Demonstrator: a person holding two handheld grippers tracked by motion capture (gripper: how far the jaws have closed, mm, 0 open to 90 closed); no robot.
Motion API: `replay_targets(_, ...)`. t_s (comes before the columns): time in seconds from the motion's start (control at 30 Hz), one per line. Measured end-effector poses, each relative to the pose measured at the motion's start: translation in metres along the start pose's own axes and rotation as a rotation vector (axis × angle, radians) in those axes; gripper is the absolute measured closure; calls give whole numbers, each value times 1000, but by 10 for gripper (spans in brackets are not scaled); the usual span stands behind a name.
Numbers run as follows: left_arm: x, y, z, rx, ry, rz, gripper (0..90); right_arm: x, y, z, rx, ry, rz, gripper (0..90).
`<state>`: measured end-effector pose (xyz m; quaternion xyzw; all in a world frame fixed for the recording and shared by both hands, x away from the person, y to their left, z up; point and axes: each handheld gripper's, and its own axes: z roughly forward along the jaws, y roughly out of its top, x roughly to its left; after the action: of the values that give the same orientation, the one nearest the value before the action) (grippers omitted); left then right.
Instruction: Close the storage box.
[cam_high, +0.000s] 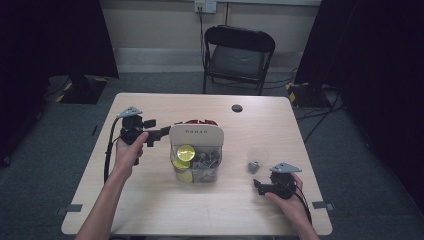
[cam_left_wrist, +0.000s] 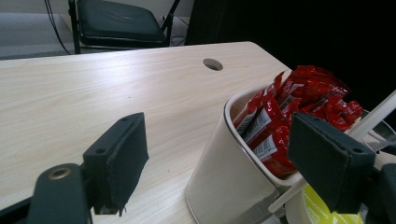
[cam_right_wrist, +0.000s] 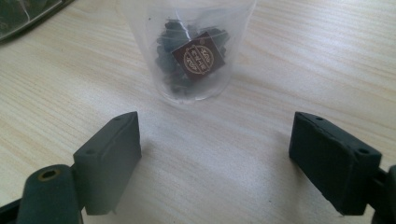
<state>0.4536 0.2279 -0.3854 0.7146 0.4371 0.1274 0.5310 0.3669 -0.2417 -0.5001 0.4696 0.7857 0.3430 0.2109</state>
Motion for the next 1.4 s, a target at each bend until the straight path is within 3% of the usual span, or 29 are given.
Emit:
replay_targets(0.73, -2, -1, -4, 1, -41, -8, 204, 0, 0, 0, 0, 1, -1, 164)
replay_targets(1.4, -10, -3, 0, 25, -58, 15, 193, 0, 0, 0, 0, 0, 0, 164)
